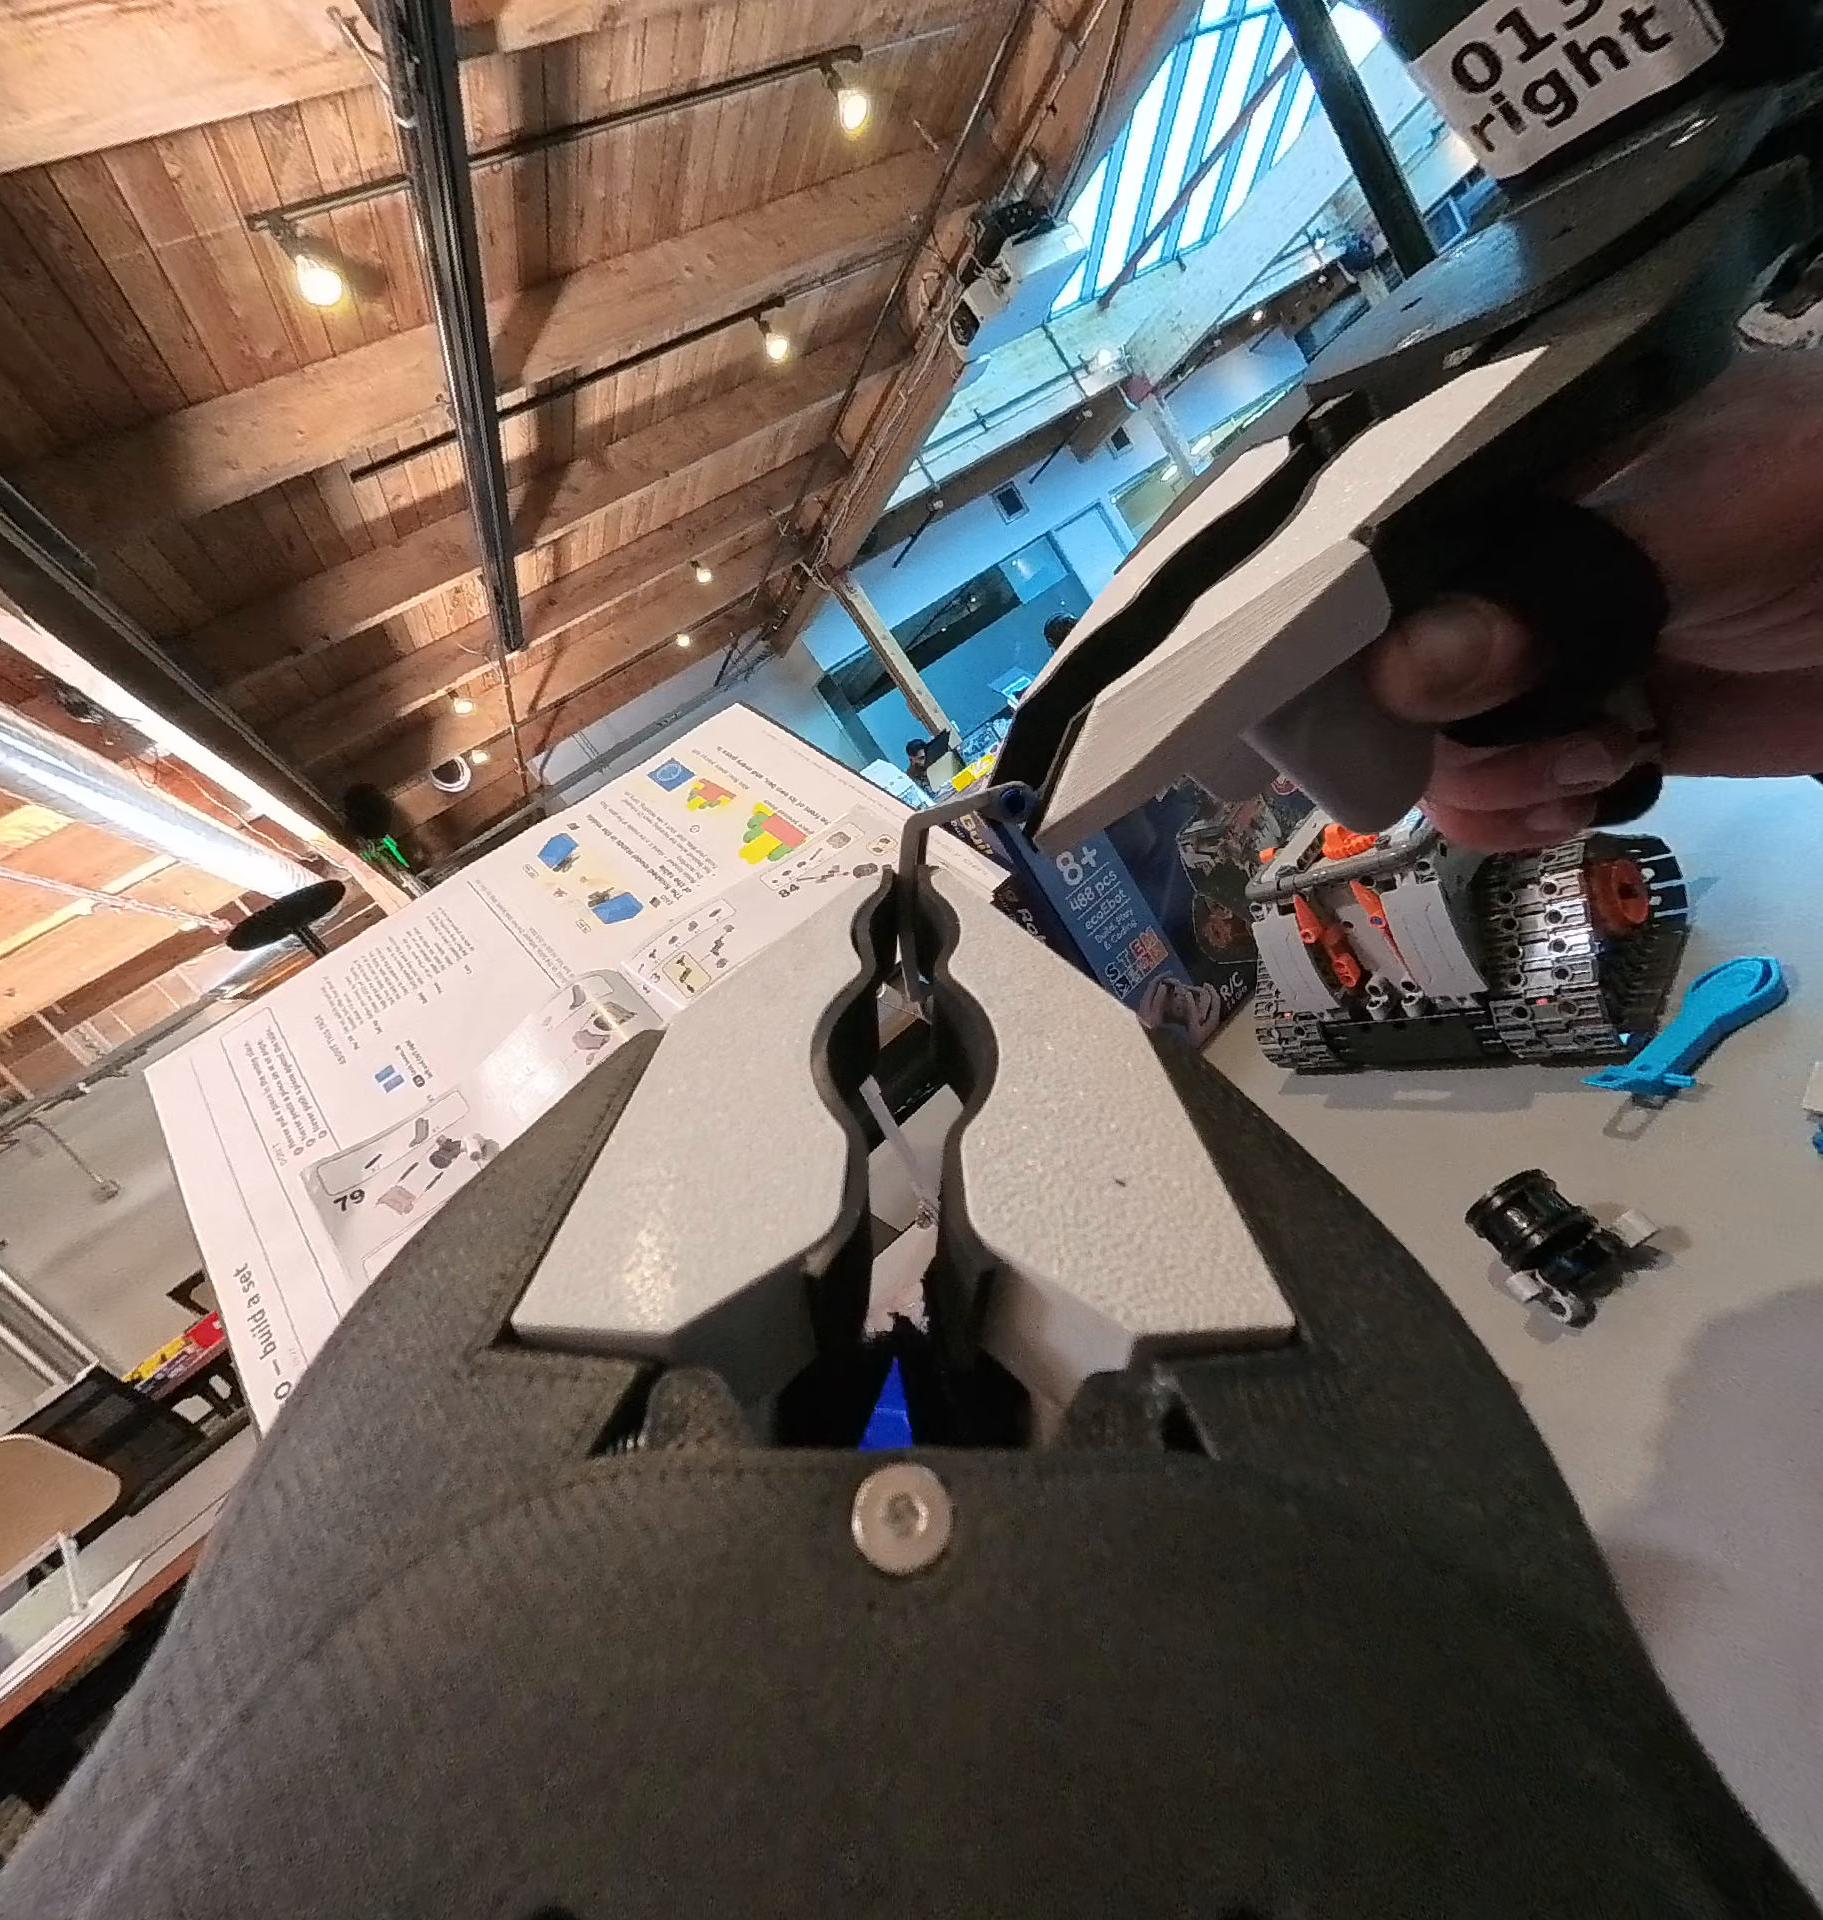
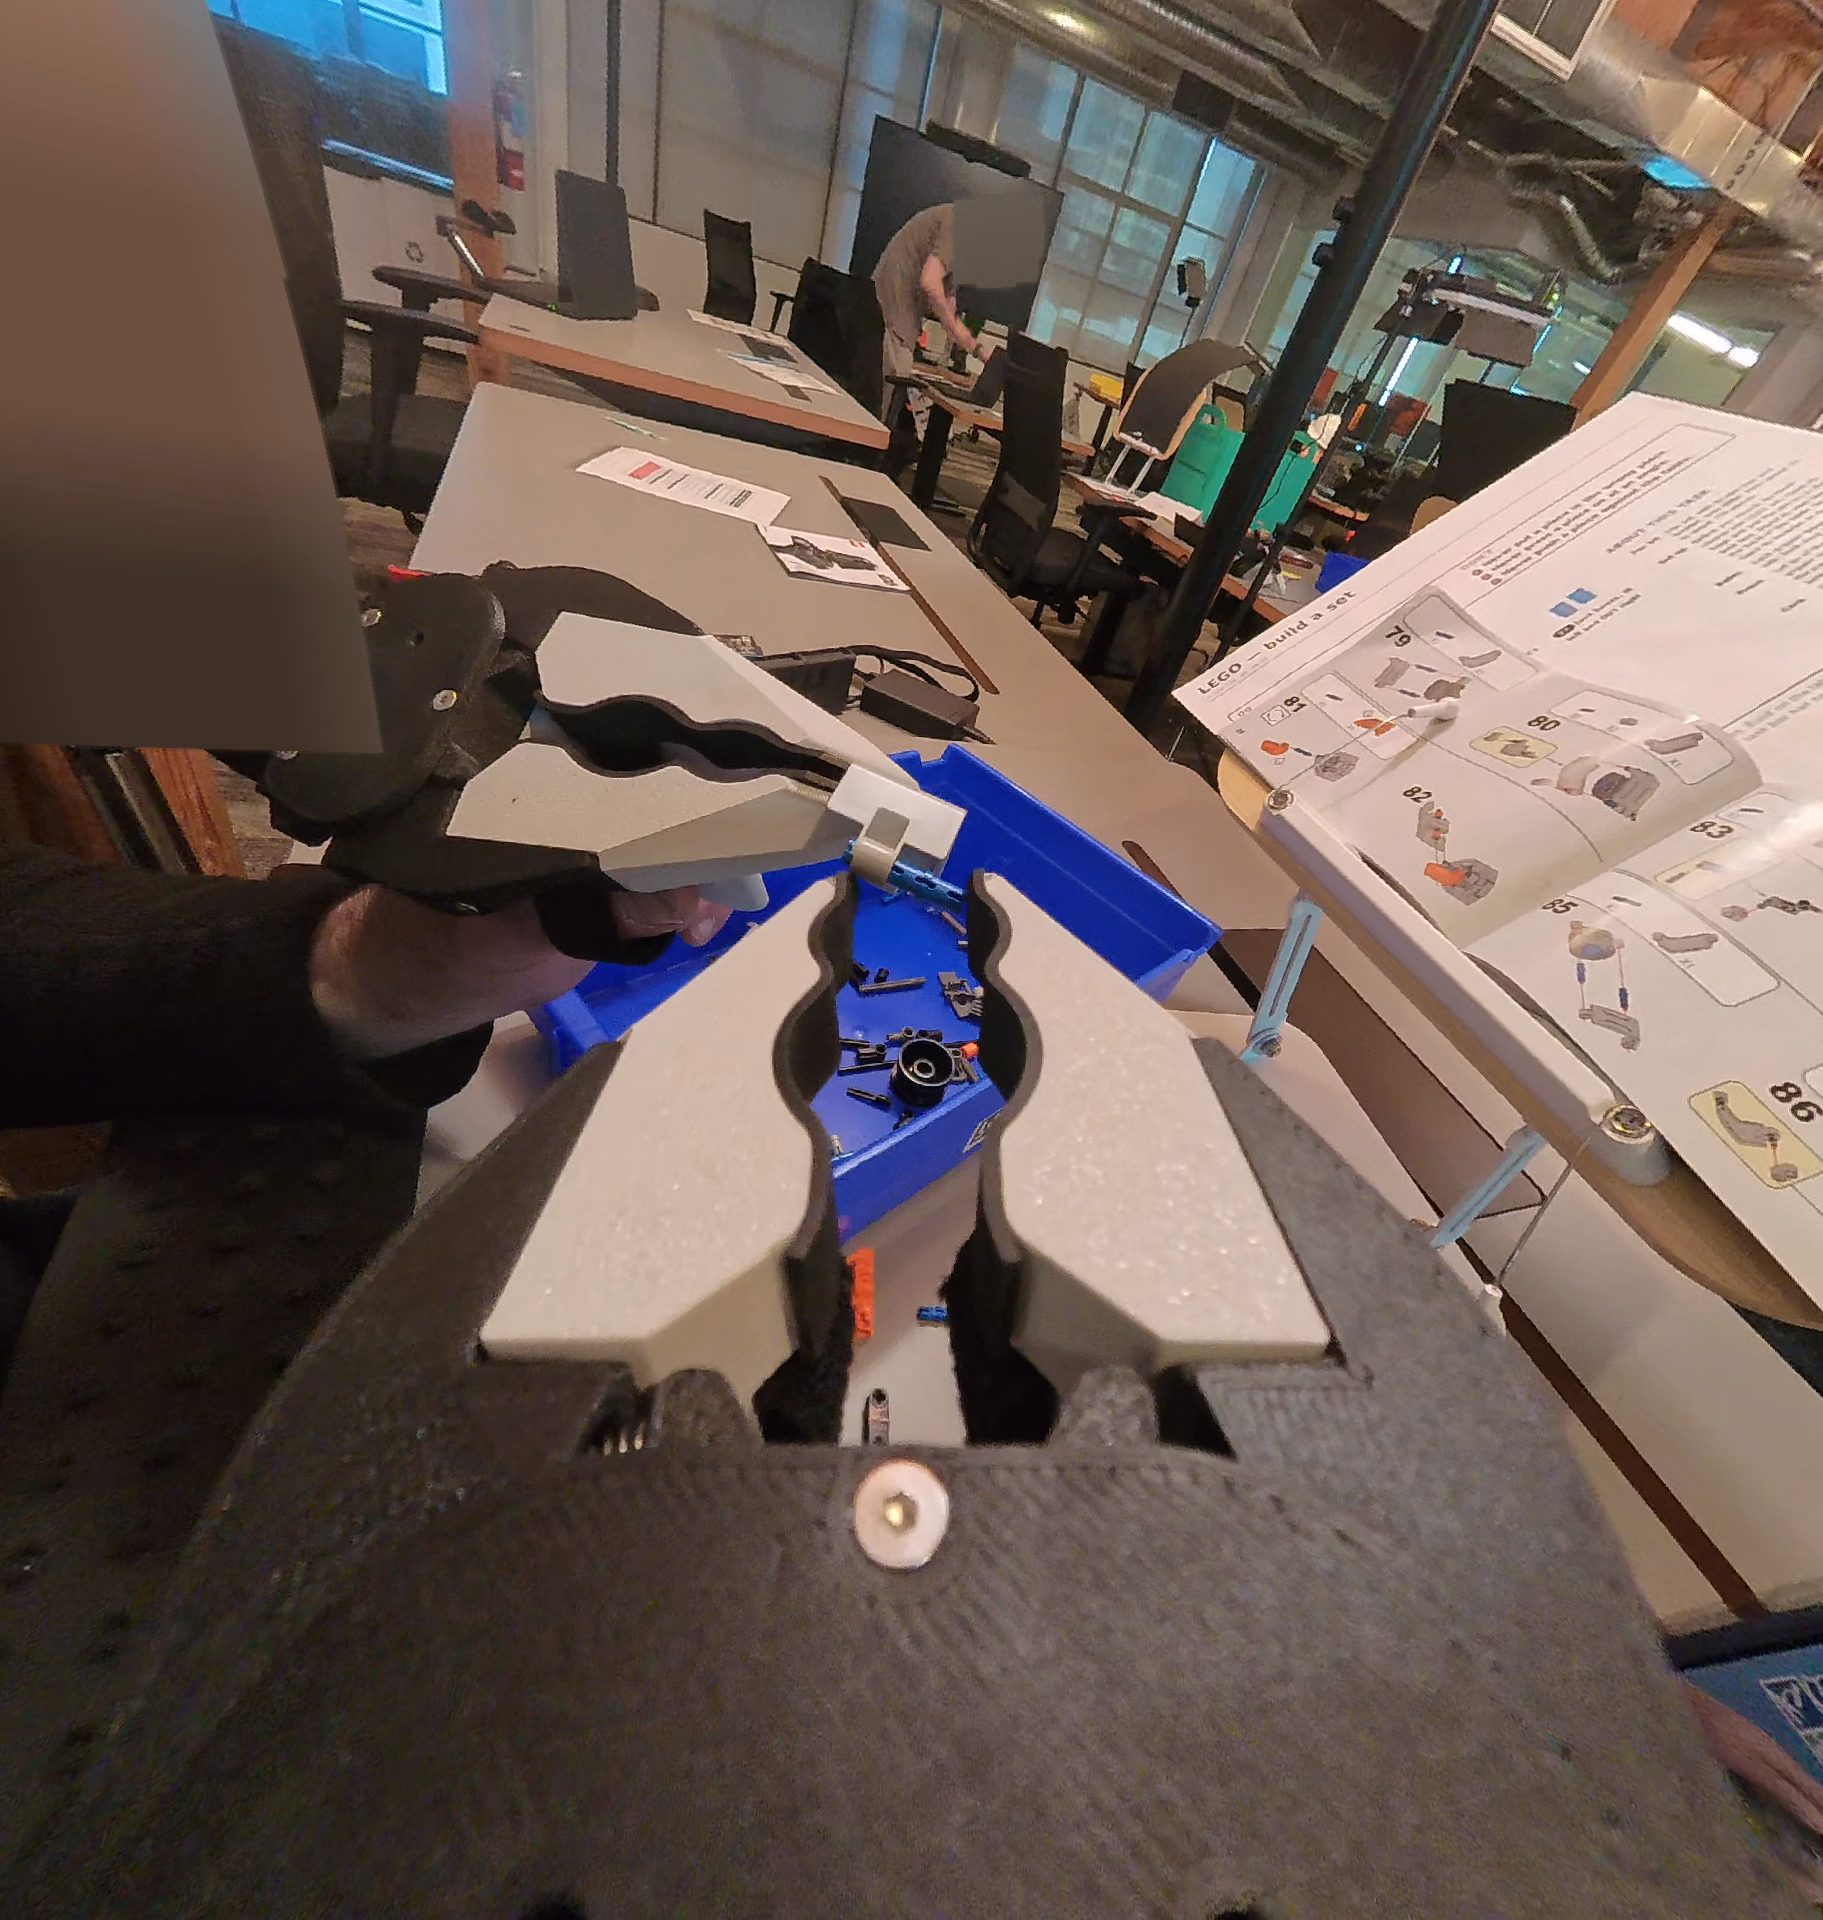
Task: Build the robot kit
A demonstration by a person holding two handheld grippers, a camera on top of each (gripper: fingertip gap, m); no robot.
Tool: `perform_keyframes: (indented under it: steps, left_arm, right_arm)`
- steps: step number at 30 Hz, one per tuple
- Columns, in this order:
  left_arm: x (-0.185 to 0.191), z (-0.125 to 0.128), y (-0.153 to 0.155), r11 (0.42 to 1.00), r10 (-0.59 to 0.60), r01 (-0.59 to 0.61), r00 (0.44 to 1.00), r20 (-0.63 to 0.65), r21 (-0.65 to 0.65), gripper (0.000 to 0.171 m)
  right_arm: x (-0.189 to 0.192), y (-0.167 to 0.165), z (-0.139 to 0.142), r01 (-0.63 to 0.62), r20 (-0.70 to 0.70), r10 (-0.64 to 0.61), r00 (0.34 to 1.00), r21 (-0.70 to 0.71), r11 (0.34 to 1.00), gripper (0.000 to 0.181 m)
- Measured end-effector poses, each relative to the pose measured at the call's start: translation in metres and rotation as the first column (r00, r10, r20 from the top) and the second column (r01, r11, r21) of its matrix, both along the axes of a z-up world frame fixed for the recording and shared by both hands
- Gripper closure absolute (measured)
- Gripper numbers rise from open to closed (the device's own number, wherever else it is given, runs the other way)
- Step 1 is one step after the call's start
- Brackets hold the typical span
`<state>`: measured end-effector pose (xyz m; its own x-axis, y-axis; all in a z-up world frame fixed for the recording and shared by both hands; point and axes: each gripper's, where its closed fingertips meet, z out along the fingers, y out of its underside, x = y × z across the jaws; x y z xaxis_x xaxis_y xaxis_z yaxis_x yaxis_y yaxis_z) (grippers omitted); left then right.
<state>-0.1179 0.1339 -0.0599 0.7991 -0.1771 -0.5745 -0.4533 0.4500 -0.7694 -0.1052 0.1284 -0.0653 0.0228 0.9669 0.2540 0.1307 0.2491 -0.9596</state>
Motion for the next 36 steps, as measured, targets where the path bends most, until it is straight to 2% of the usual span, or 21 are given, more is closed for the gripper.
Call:
perform_keyframes:
  steps: [9,17,30,36]
  left_arm:
    - [0.0007,-0.0009,0.0006,1.000,0.005,-0.005,1.000,-0.003,0.002,0.171]
    - [0.0006,-0.0012,0.0013,0.996,0.083,-0.081,0.994,-0.066,0.034,0.171]
    - [0.0010,-0.0038,0.0031,0.995,0.103,-0.101,0.991,-0.081,0.025,0.171]
    - [0.0015,-0.0047,0.0036,0.987,0.158,-0.153,0.980,-0.121,0.047,0.171]
  right_arm:
    - [0.0011,0.0016,-0.0011,0.018,0.013,-0.018,1.000,0.023,1.000,0.165]
    - [0.0012,0.0026,-0.0031,0.029,0.028,-0.028,0.999,-0.009,1.000,0.162]
    - [0.0013,0.0044,-0.0059,0.040,0.045,-0.039,0.998,-0.014,0.999,0.161]
    - [0.0017,0.0059,-0.0074,0.050,0.050,-0.048,0.998,-0.032,0.998,0.162]
